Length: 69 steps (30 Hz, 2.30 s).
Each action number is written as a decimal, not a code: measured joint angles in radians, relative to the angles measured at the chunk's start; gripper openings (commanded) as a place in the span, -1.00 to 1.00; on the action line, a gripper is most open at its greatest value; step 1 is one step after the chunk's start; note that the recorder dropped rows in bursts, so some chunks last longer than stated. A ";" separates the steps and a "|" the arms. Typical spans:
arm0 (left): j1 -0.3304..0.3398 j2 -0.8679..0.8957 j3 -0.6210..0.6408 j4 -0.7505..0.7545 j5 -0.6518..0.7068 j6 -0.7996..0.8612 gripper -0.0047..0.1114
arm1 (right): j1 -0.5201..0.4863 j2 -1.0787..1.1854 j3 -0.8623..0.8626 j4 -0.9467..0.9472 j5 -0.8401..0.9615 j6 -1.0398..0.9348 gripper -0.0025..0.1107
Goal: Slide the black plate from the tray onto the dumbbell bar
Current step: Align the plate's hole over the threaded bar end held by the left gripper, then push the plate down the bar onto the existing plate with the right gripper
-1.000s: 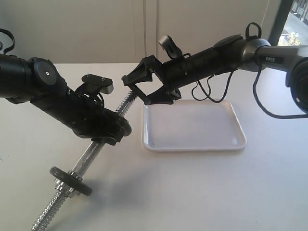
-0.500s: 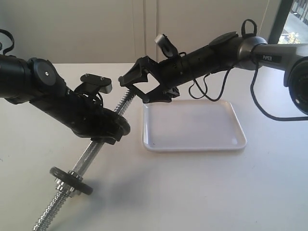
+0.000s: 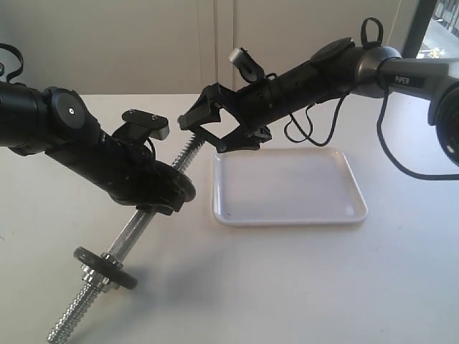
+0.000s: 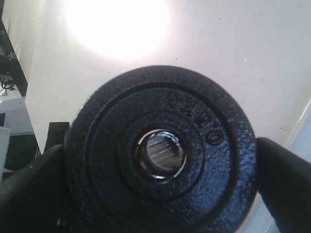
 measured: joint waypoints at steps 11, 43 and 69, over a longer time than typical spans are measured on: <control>0.000 0.000 0.000 0.002 -0.004 -0.002 -0.92 | 0.000 -0.007 0.076 0.119 -0.038 0.002 -0.96; -0.002 -0.004 0.010 0.043 0.008 0.017 -0.92 | 0.000 -0.066 0.193 0.138 -0.076 -0.022 -0.96; -0.002 -0.053 0.014 0.067 0.019 0.018 -0.92 | 0.002 -0.137 0.205 0.124 -0.067 0.015 -0.96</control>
